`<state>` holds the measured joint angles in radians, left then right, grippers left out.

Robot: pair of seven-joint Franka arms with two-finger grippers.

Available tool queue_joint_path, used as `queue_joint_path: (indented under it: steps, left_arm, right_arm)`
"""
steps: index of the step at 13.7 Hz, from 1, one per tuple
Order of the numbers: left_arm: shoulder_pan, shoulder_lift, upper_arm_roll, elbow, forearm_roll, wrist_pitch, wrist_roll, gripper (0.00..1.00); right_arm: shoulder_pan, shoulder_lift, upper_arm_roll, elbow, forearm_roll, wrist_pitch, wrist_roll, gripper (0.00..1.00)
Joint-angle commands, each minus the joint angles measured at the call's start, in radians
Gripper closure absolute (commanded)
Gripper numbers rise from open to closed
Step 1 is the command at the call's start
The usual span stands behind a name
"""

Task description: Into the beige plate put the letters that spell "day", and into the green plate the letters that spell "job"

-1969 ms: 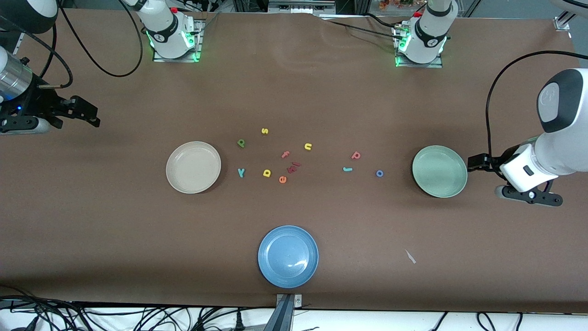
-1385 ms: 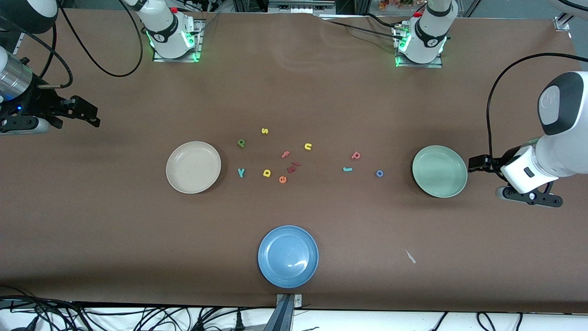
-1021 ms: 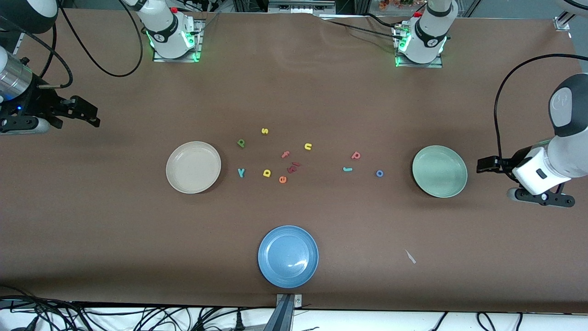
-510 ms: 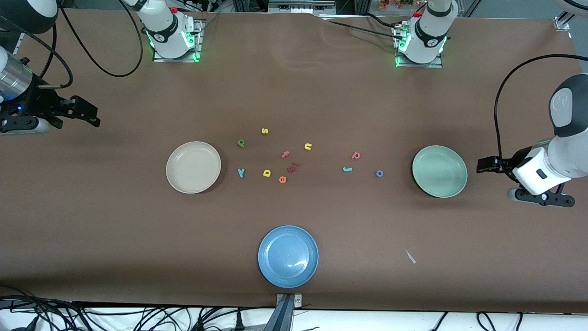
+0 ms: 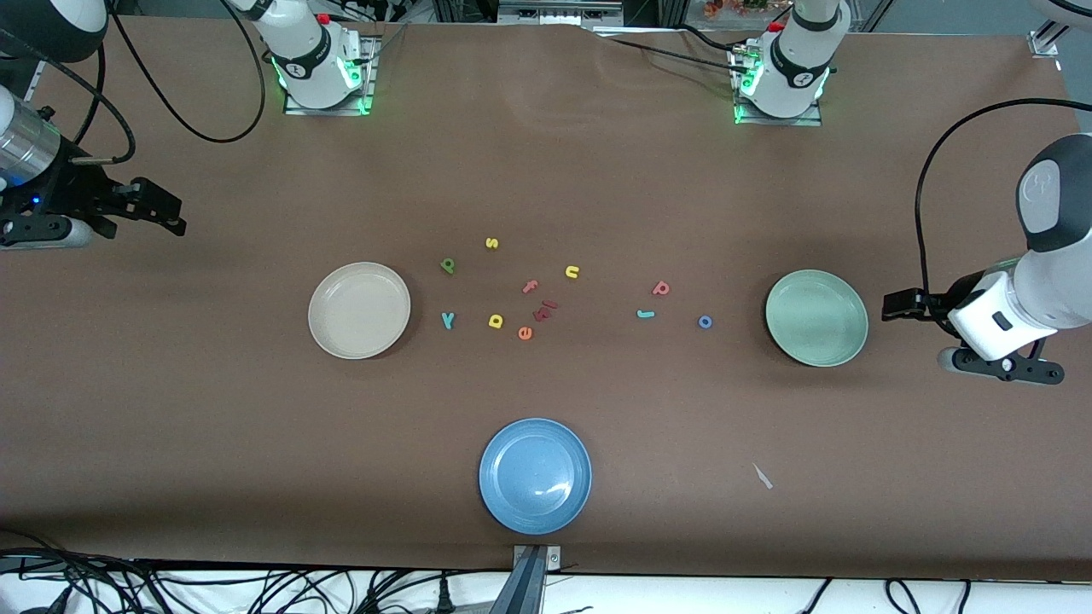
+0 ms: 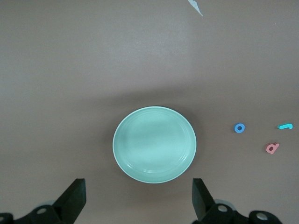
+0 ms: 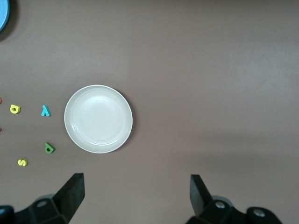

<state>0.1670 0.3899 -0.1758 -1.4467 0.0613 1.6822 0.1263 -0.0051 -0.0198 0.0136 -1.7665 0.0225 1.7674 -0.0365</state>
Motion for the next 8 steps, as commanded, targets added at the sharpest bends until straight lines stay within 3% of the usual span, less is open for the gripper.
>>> queue_joint_path:
  steps: [1,8]
  left_arm:
    - [-0.007,-0.008,0.005,0.012,-0.028,-0.012,0.024,0.0]
    - [-0.03,-0.006,0.005,0.009,-0.024,-0.012,0.022,0.0]
  right_arm:
    - [-0.012,0.009,0.014,0.021,-0.006,-0.005,0.012,0.0]
    - [-0.012,0.009,0.014,0.021,-0.006,-0.005,0.012,0.0]
